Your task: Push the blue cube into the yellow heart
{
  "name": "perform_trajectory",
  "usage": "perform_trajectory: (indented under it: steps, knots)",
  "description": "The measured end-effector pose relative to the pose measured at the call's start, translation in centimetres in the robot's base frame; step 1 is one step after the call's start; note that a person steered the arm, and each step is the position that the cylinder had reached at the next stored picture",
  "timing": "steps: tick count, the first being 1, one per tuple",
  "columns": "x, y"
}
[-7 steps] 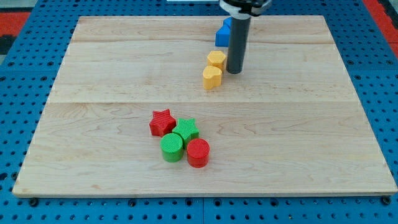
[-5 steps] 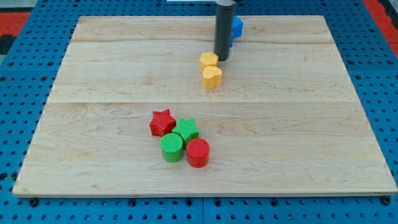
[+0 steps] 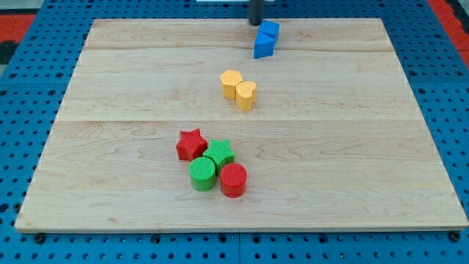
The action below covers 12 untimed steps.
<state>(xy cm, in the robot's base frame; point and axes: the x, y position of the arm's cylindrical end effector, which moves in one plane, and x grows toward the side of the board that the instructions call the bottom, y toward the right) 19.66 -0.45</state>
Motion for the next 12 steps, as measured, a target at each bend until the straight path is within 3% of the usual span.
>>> perform_trajectory:
  steps: [1, 3, 4, 5, 6, 8, 9, 10, 11, 12]
  knots:
    - [3.3, -1.6]
    - [4.5, -2.8]
    - [-0.1, -0.2]
    - [-0.2, 5.0]
    - [2.7, 7.2]
    - [9.3, 5.8]
    - [9.1, 6.7]
    - [7.2, 12.1]
    - [10.6, 9.0]
    - [13.3, 9.8]
